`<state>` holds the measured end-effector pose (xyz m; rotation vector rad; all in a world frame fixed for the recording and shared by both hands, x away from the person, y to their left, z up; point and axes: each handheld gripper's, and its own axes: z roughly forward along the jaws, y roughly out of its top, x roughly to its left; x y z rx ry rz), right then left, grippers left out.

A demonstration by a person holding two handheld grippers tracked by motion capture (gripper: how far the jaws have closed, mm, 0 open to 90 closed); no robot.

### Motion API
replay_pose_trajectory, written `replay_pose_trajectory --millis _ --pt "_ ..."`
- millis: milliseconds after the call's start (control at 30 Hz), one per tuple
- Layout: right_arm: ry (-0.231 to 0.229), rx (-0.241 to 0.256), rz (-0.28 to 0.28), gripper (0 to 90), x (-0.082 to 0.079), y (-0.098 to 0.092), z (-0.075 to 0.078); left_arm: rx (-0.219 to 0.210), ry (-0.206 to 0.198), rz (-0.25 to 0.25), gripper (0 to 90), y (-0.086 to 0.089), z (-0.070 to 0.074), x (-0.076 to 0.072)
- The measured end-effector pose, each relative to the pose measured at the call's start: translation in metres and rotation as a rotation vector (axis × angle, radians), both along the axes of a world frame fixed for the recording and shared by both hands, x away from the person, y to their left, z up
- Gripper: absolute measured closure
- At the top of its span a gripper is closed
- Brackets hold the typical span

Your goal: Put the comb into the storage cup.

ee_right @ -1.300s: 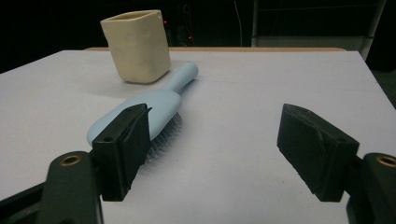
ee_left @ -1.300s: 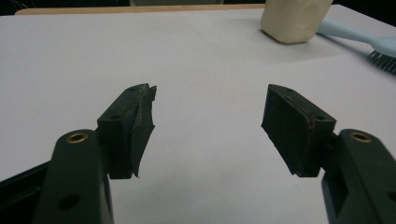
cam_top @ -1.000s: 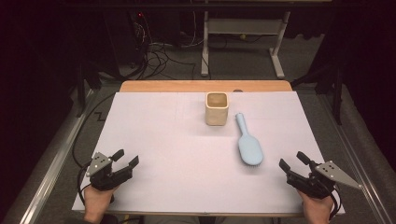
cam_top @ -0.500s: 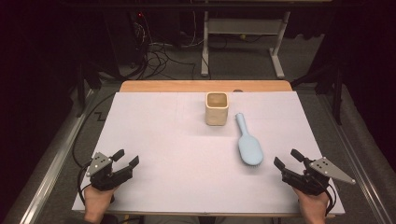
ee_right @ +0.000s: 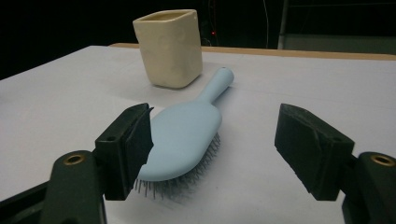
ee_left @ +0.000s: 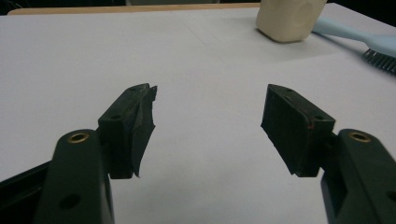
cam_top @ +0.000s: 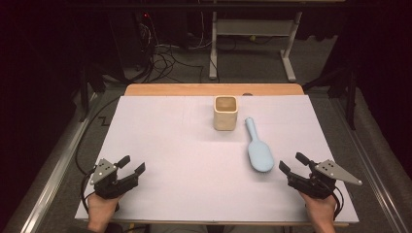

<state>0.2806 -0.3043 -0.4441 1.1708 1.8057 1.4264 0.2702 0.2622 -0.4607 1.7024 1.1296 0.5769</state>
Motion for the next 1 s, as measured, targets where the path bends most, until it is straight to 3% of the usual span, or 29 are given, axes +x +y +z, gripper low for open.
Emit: replay_pose_trajectory --millis 1000 --pt "0.002 0.017 0.058 28.8 0.019 0.021 0.005 -0.002 0.003 0.002 34.3 0.000 0.000 0.001"
